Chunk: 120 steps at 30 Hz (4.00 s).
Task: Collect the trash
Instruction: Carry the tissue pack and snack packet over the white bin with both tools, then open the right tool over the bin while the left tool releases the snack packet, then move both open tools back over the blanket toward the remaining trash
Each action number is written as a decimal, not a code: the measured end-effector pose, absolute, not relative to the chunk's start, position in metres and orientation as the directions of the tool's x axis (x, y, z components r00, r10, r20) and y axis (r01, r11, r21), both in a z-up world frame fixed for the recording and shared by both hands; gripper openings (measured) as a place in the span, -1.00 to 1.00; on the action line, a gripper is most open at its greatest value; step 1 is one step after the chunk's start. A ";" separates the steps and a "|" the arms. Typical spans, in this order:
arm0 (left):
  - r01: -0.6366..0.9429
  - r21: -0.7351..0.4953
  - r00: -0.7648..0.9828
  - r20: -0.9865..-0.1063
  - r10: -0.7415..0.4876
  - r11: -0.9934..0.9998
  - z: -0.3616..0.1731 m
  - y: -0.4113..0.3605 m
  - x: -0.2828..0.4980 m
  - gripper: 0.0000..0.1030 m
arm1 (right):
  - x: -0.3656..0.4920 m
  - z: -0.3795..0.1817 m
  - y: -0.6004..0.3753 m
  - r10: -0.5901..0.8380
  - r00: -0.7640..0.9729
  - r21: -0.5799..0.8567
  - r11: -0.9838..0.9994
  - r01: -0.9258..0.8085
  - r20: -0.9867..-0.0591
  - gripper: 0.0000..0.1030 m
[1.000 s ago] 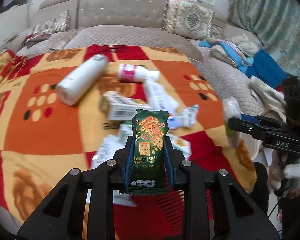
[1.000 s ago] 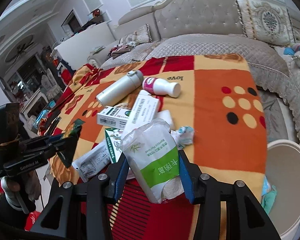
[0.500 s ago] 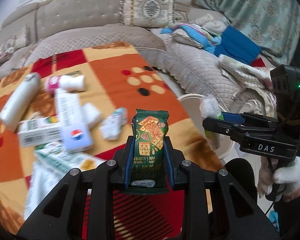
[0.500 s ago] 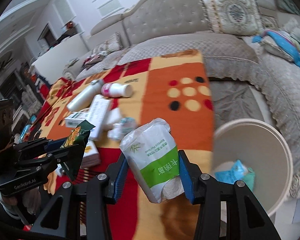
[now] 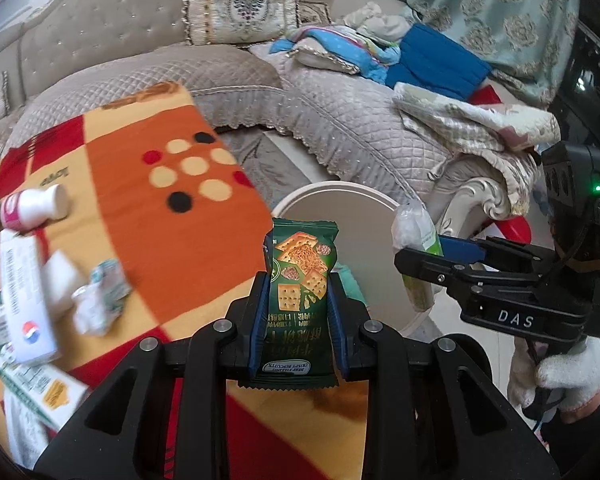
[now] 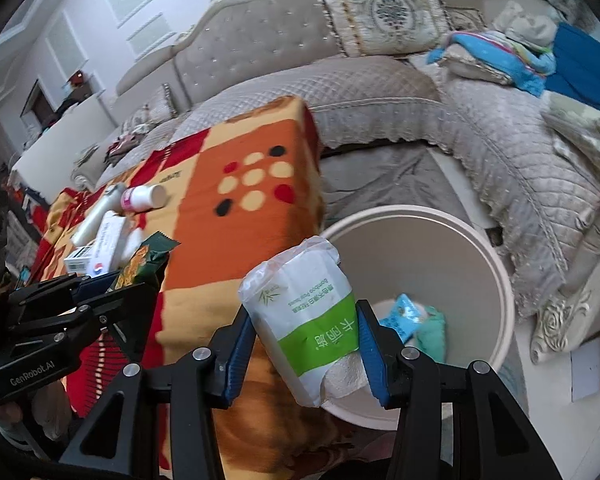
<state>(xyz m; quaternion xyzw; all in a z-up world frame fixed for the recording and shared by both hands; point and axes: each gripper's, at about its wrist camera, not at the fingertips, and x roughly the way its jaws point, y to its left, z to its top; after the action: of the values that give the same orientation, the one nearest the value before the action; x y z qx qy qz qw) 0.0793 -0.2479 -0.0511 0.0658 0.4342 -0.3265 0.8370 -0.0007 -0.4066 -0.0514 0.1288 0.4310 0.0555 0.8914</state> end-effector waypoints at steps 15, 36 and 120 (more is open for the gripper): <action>0.622 -0.179 0.372 -0.789 -0.489 0.762 -0.073 -0.297 0.095 -0.51 | -0.002 -0.084 -0.455 0.147 0.597 0.292 0.944 0.154 -0.789 -0.10; 0.600 -0.277 0.318 -0.778 -0.541 0.751 -0.083 -0.304 0.104 0.21 | -0.001 -0.094 -0.475 0.102 0.592 0.301 0.921 0.248 -0.800 0.43; 0.185 -0.189 0.509 -0.821 -0.258 0.964 -0.064 0.015 0.052 0.21 | 0.027 -0.073 -0.285 0.295 0.517 0.286 0.953 -0.099 -0.803 0.44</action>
<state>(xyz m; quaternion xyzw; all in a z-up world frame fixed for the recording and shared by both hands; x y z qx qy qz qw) 0.0524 0.0147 -0.0639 -0.0381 0.4789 -0.1277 0.8677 0.0271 -0.2845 -0.0728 0.1024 0.4779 0.1139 0.8649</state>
